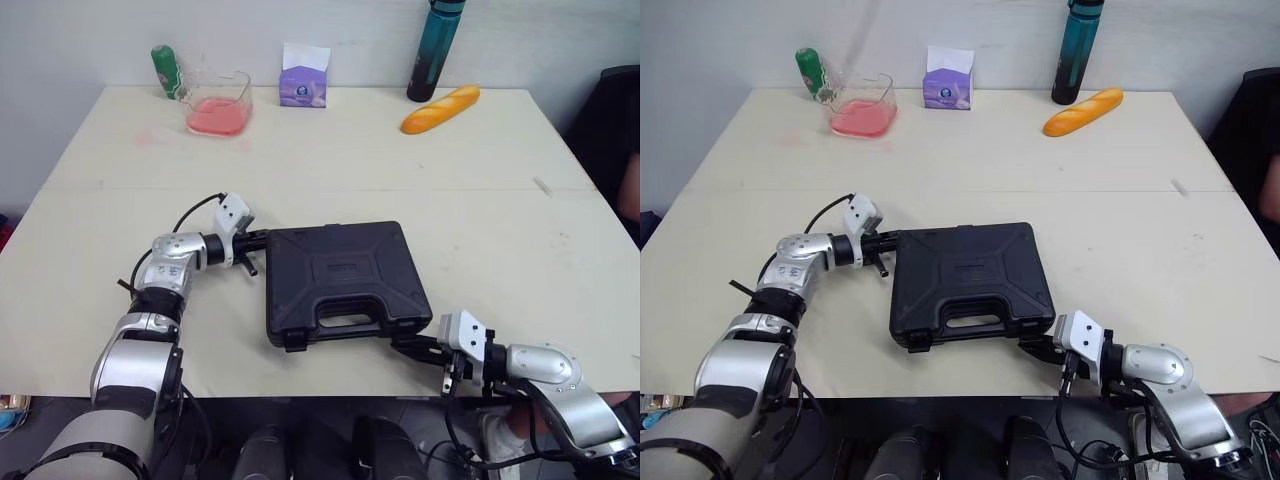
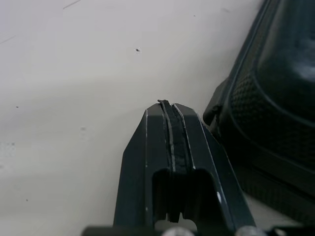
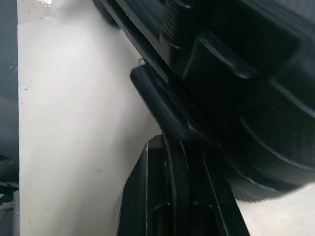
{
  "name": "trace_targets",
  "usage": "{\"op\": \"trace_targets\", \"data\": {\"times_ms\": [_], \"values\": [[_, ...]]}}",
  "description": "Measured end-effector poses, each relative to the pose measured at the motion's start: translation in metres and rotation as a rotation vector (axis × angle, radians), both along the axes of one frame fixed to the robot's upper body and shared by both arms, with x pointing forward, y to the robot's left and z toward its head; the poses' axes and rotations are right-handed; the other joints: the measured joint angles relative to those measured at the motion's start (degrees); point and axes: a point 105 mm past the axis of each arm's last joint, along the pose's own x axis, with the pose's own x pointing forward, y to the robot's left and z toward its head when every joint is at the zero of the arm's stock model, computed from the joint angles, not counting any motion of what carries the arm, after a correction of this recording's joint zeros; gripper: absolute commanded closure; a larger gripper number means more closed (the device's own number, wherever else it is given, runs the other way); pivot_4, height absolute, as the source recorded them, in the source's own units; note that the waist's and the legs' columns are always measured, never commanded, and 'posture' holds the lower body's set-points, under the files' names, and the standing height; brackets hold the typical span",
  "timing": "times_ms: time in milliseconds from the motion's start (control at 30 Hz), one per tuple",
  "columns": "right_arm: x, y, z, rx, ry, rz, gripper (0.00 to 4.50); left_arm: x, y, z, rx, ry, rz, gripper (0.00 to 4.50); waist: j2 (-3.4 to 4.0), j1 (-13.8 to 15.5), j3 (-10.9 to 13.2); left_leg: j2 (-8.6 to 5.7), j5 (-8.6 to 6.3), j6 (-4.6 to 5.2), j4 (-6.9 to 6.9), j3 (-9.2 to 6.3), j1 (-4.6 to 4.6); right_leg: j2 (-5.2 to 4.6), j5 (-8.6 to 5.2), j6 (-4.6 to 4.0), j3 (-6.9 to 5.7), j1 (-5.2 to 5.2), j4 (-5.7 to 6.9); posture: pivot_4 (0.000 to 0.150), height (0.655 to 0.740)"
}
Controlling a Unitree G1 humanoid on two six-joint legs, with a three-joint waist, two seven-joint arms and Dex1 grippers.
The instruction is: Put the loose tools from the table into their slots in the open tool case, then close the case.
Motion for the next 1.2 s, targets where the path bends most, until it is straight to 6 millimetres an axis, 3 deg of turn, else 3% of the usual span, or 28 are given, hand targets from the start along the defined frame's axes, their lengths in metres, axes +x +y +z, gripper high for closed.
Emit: {"op": "trace_targets", "data": {"times_ms": [500,667,967,1067,1200], "values": [[0.045,-0.018,0.01,-0.049,-0.094,-0.053,4.5,-0.05,0.015,-0.015,0.03,-0.019,-0.044,4.45,-0.03,-0.58,-0.03,0.3,0.01,0.05,0.01,-0.16,0.09,-0.08,0.03,0.05,0.09,0.06,0.03,0.15,0.74],[0.059,-0.021,0.012,-0.046,-0.133,-0.116,4.5,-0.068,0.01,-0.019,0.011,0.002,-0.045,4.45,-0.05,-0.52,-0.04,0.33,0.01,0.04,0.03,-0.17,0.13,-0.09,0.03,0.04,0.11,0.08,0.07,0.15,0.74],[0.062,-0.021,0.012,-0.039,-0.147,-0.131,4.5,-0.078,0.012,-0.022,0.0,0.011,0.016,4.45,-0.05,-0.61,-0.06,0.36,0.01,0.03,0.02,-0.15,0.18,-0.1,0.03,0.03,0.16,0.09,0.07,0.15,0.74],[0.061,-0.022,0.012,-0.034,-0.145,-0.136,4.5,-0.079,0.014,-0.017,-0.011,-0.011,0.016,4.45,-0.05,-0.56,-0.06,0.37,0.0,0.03,0.02,-0.15,0.17,-0.1,0.03,0.02,0.14,0.09,0.06,0.15,0.74],[0.051,-0.032,0.011,0.004,-0.118,-0.187,4.5,-0.087,0.01,0.011,-0.055,-0.084,-0.078,4.45,-0.04,-0.1,-0.06,0.35,-0.02,0.04,0.0,-0.26,0.03,-0.15,0.02,0.01,0.04,0.08,-0.04,0.15,0.74]]}}
